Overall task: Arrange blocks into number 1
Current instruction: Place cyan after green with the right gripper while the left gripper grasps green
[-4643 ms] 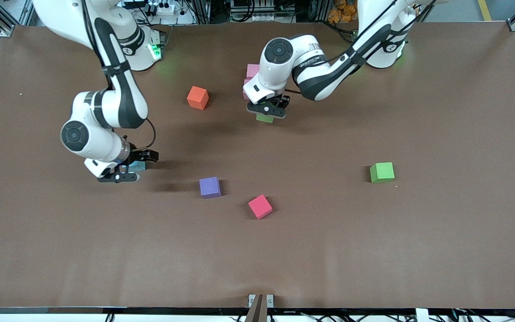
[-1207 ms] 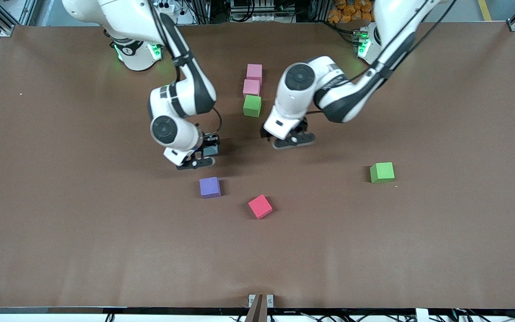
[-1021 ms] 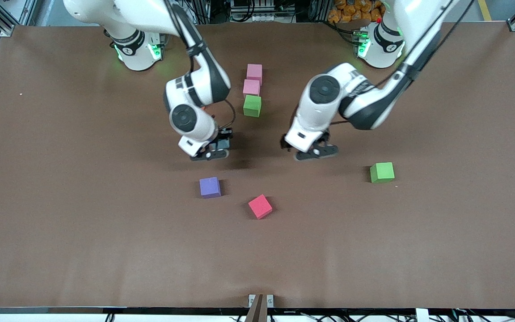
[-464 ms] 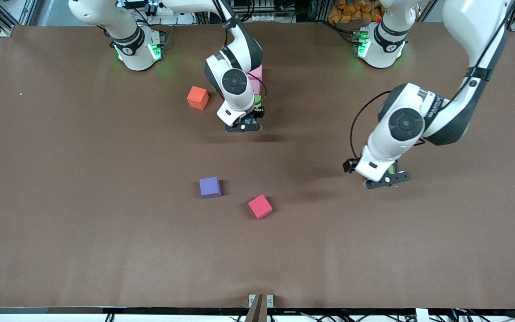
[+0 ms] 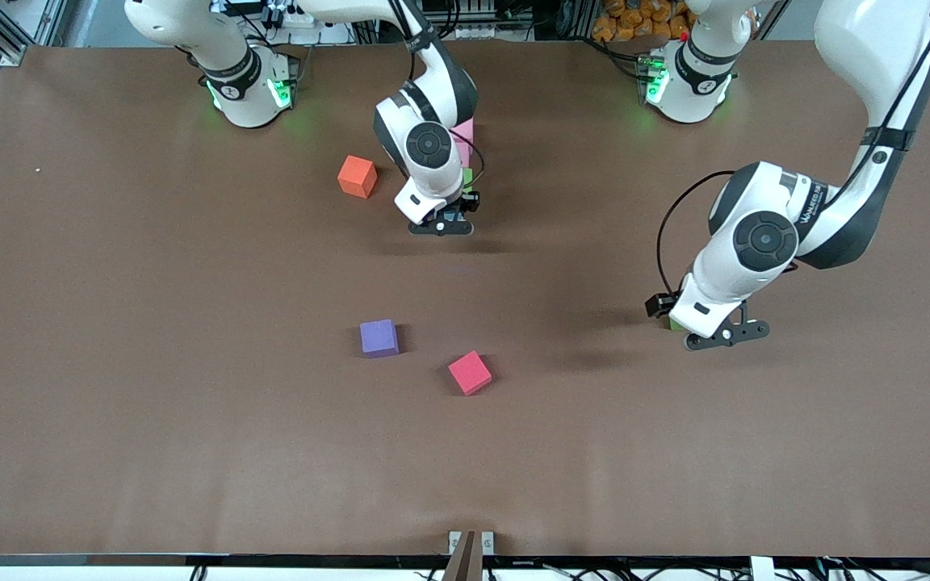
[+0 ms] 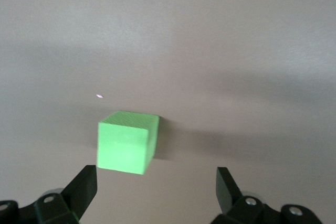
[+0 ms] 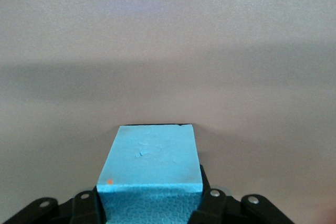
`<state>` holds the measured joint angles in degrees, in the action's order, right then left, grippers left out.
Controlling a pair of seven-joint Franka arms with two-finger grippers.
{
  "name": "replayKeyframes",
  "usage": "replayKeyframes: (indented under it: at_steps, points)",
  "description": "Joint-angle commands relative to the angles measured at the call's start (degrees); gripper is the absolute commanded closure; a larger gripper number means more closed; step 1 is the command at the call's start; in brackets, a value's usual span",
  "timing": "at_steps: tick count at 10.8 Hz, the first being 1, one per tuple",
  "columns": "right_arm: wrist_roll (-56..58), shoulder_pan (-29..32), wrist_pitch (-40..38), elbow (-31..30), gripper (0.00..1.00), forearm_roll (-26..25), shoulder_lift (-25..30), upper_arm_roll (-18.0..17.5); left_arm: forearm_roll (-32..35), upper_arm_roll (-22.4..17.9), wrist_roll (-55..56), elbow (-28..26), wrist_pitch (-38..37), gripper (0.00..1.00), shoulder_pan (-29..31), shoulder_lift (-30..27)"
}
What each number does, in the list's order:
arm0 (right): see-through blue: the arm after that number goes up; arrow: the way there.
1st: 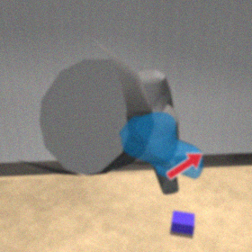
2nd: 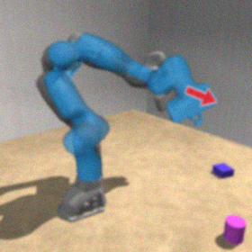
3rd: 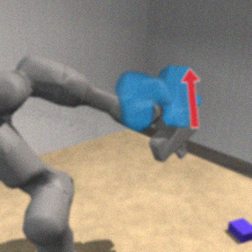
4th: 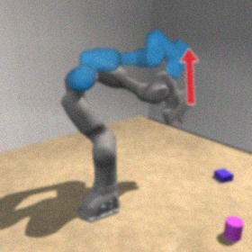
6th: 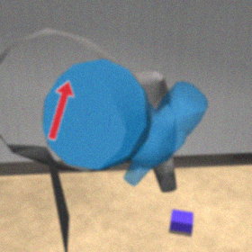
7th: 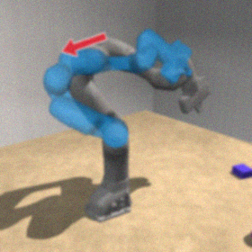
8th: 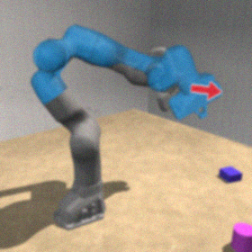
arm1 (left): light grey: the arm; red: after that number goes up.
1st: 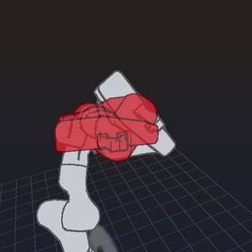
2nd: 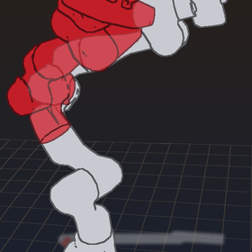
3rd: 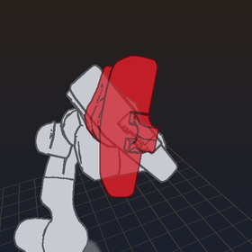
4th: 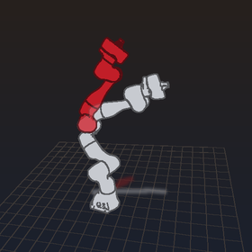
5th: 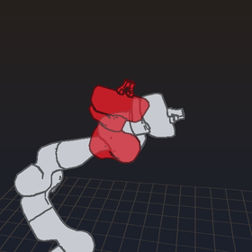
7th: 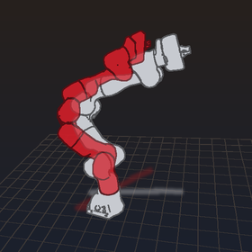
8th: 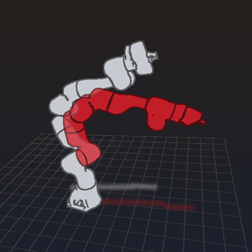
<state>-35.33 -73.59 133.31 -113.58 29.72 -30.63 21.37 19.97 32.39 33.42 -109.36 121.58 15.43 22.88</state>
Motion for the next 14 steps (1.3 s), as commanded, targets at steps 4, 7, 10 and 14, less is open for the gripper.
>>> replayKeyframes:
  at_steps: [4, 7, 10, 14]
  points:
    - [-1.8, -1.5, -0.2, 0.4, 0.00, 1.1, 0.0, 1.3, -5.6, -6.2, -16.2, -1.5, 1.4, 0.00, 0.1, 1.5]
    - [3.0, 0.5, -2.3, 0.7, 0.00, 0.8, 1.6, 5.9, -5.6, -7.5, -16.4, -3.7, 5.8, 0.00, 0.1, 2.7]
    - [18.3, 8.9, -10.2, 0.8, 0.00, 1.0, 2.5, 9.8, -6.0, -7.9, -16.4, -4.2, 7.7, 0.00, 0.0, 4.4]
    - [43.6, 27.7, -13.0, 1.2, 0.00, 1.0, 1.9, 9.8, -5.9, -8.1, -16.4, -4.3, 8.1, 0.00, -0.1, 6.5]
